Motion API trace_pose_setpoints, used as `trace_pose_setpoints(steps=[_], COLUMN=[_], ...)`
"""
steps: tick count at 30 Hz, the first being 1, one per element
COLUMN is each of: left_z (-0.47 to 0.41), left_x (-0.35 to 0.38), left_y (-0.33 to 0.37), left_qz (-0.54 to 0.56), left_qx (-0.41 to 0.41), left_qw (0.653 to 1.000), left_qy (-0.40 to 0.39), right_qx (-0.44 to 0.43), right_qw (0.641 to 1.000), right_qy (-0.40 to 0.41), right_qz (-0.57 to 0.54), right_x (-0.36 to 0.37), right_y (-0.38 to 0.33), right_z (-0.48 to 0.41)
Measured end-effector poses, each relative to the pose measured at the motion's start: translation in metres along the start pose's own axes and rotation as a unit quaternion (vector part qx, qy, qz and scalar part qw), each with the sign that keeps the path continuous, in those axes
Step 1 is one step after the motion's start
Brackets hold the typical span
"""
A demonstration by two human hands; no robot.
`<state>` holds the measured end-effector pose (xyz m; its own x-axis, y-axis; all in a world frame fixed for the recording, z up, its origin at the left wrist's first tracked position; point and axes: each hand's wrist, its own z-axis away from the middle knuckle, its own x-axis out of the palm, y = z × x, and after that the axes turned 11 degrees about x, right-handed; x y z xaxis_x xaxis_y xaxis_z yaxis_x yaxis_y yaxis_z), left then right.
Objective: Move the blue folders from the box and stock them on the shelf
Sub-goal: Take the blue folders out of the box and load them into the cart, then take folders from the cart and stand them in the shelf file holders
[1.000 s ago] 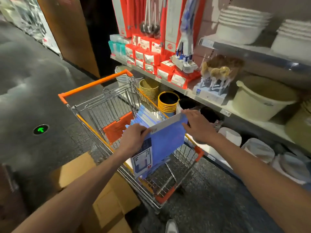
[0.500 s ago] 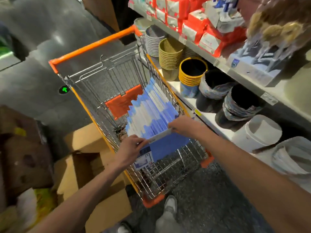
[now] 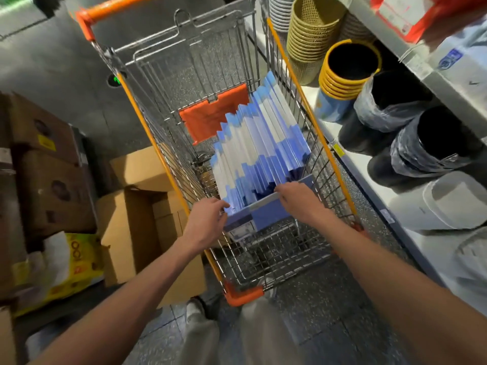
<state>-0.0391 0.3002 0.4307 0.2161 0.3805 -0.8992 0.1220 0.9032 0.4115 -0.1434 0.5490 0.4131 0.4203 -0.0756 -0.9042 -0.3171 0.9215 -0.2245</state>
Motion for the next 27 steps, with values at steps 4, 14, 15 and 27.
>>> trace_pose_setpoints(steps=[4,14,15,27], left_z=[0.035,0.06,0.06,0.103], left_x=[-0.01,-0.002,0.0,0.016], left_y=[-0.013,-0.04,-0.044,-0.045], left_qz=[-0.094,-0.151,-0.145,-0.137], left_qx=[0.031,0.149,0.16,0.203], left_qw=[0.995,0.974,0.973,0.964], left_qy=[-0.007,-0.075,-0.078,-0.107], right_qx=[0.01,0.121,0.135,0.188], right_qw=[0.99,0.962,0.965,0.962], right_qy=[-0.12,-0.193,-0.177,-0.163], right_qz=[-0.07,0.148,0.138,0.11], right_x=[0.005,0.046,0.048,0.082], right_y=[-0.02,-0.049,-0.051,-0.084], right_z=[0.055,0.154,0.156,0.226])
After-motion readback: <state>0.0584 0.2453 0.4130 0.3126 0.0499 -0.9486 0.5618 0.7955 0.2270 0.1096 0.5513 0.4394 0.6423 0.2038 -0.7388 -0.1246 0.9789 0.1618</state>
